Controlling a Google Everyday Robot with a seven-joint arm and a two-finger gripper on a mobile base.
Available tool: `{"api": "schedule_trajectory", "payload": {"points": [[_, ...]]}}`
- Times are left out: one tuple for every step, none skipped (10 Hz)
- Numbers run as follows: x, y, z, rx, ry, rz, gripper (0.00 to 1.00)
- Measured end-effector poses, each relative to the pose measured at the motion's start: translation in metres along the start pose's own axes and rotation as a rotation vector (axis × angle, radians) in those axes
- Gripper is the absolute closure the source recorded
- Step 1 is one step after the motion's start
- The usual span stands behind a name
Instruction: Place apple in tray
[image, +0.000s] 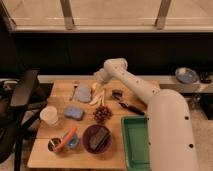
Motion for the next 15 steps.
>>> {"api": "schedule_trajectory", "payload": {"points": [[0.002, -0.001, 0.009, -0.016, 0.001, 0.009, 0.20], [0.004, 0.000, 0.014, -0.025, 0.001, 0.015, 0.20], [0.006, -0.001, 0.017, -0.031, 0.002, 0.018, 0.20], [0.009, 0.001, 0.021, -0.042, 0.003, 0.022, 0.21], [0.009, 0.003, 0.027, -0.054, 0.001, 0.024, 0.30], [0.009, 0.004, 0.029, -0.061, 0.001, 0.026, 0.38], [0.010, 0.005, 0.031, -0.067, 0.002, 0.028, 0.49], [0.012, 0.005, 0.032, -0.070, 0.003, 0.031, 0.59], [0.013, 0.005, 0.032, -0.072, 0.003, 0.034, 0.68], [0.013, 0.006, 0.032, -0.075, 0.003, 0.035, 0.78], [0.013, 0.008, 0.033, -0.077, 0.004, 0.030, 0.84], [0.012, 0.007, 0.029, -0.071, 0.005, 0.025, 0.85], [0.009, 0.004, 0.020, -0.061, 0.002, 0.020, 0.85], [0.003, 0.001, 0.009, -0.054, -0.004, 0.013, 0.85], [-0.004, -0.001, -0.003, -0.049, -0.013, 0.004, 0.85]]}}
